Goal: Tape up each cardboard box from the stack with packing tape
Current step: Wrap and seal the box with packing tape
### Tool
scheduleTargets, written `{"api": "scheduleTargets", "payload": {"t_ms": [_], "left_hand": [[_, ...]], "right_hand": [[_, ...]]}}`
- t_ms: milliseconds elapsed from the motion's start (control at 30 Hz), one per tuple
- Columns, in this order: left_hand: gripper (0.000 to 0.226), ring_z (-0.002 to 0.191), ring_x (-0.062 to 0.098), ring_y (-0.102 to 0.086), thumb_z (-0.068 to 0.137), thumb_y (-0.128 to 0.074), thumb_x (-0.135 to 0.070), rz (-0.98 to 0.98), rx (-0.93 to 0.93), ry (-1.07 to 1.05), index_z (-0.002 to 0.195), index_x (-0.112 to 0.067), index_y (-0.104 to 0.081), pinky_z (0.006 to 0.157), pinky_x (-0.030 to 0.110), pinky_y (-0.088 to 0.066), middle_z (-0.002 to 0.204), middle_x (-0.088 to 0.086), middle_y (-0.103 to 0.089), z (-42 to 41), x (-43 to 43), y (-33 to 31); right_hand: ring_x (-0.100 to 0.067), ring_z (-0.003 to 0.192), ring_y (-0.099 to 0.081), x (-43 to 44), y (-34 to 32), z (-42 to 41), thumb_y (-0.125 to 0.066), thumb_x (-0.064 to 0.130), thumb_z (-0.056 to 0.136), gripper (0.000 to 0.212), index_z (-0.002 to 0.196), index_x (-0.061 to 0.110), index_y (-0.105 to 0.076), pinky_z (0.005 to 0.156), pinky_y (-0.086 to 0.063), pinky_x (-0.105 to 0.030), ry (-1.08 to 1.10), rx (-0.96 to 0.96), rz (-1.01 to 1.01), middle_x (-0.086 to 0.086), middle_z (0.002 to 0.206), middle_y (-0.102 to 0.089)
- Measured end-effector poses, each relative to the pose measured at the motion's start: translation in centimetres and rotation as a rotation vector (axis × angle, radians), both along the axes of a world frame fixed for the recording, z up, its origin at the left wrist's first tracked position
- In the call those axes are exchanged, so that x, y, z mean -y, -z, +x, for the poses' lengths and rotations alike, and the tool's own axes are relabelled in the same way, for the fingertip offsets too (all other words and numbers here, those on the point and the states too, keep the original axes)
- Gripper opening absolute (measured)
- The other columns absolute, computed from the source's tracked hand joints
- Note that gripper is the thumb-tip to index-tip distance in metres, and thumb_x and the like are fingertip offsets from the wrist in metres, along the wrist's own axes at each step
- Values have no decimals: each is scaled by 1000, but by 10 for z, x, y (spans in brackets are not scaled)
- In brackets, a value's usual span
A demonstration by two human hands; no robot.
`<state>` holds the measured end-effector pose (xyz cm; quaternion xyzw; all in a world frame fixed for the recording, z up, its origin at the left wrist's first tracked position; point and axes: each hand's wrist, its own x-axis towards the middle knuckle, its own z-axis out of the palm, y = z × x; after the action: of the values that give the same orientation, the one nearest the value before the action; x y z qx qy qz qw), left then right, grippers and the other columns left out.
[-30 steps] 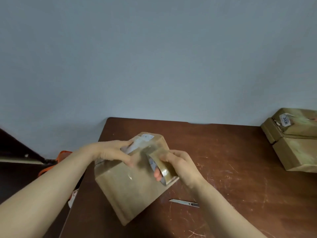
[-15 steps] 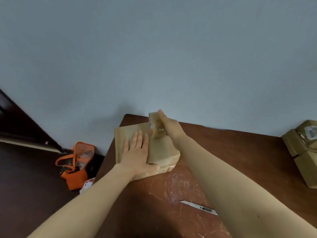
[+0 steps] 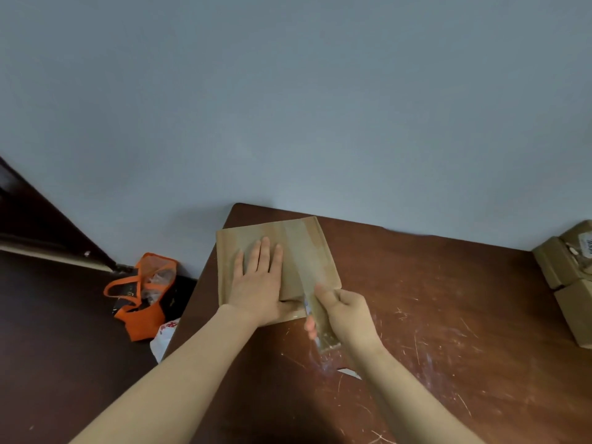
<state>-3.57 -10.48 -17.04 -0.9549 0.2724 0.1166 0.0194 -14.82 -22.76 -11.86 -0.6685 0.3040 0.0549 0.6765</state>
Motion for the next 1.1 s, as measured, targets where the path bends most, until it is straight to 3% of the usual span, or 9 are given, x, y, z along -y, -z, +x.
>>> {"api": "scheduleTargets", "payload": {"t_ms": [200, 333, 400, 533, 733, 867, 967, 1033, 1100], "left_hand": [[116, 145, 29, 19, 76, -42, -80, 20, -28, 5, 151, -13, 15, 117, 53, 5, 158, 14, 19, 2, 3, -7], [118, 143, 31, 25, 77, -51, -71, 100, -225, -19, 149, -10, 19, 116, 55, 9, 155, 16, 26, 10, 7, -23], [107, 144, 32, 23, 83, -38, -73, 69, -263, -89, 151, -9, 15, 115, 53, 14, 156, 18, 23, 21, 26, -38], [86, 145, 22, 20, 91, -5, -69, -170, -19, -141, 151, -10, 13, 118, 43, 13, 158, 10, 19, 36, 67, -29], [81, 143, 20, 26, 93, -2, -64, -72, -52, -24, 148, -8, 19, 118, 40, 14, 155, 9, 28, 36, 69, -3], [79, 140, 16, 32, 98, -20, -56, -70, -162, 209, 147, -12, 22, 117, 37, 18, 151, 6, 35, 12, 53, -12], [112, 136, 22, 39, 83, -52, -60, 13, -333, 241, 146, -13, 27, 115, 42, 19, 147, 8, 41, 20, 31, -29], [131, 135, 29, 40, 70, -61, -70, 148, -253, 214, 144, -16, 32, 115, 50, 17, 145, 13, 44, 23, 12, -28], [126, 140, 30, 31, 73, -59, -72, 169, -152, 175, 146, -18, 29, 117, 48, 12, 150, 17, 36, 16, -3, -24]], "right_hand": [[-21, 43, -55, -3, 50, 4, -47, 30, 100, 34, 78, 5, -58, 51, -49, -27, -10, -140, -40, -11, 53, -64], [-20, 42, -55, -5, 60, 10, -47, 32, 99, 35, 84, 3, -59, 51, -49, -26, -6, -147, -11, -10, 53, -64], [-19, 42, -55, -5, 62, 10, -46, 32, 100, 35, 83, 3, -58, 49, -47, -24, -10, -144, -9, -9, 53, -64], [-18, 43, -56, -3, 60, 12, -46, 32, 100, 34, 82, 6, -57, 49, -47, -24, -27, -164, 3, -8, 54, -64], [-16, 41, -56, 6, 60, 18, -46, 29, 100, 34, 79, 6, -59, 52, -49, -23, -48, -169, 32, -6, 52, -64], [-19, 41, -57, 6, 63, 16, -49, 30, 99, 36, 78, 3, -59, 50, -48, -24, -59, -165, 47, -8, 52, -64], [-19, 41, -57, 7, 62, 15, -51, 32, 98, 36, 81, 1, -59, 49, -48, -24, -56, -177, 48, -9, 53, -65], [-19, 41, -57, 10, 59, 16, -50, 32, 98, 38, 82, -1, -61, 49, -48, -24, -82, -168, 35, -9, 53, -65], [-19, 41, -57, 11, 50, 15, -51, 33, 98, 39, 78, 1, -61, 49, -48, -24, -118, -155, 30, -9, 53, -65]]}}
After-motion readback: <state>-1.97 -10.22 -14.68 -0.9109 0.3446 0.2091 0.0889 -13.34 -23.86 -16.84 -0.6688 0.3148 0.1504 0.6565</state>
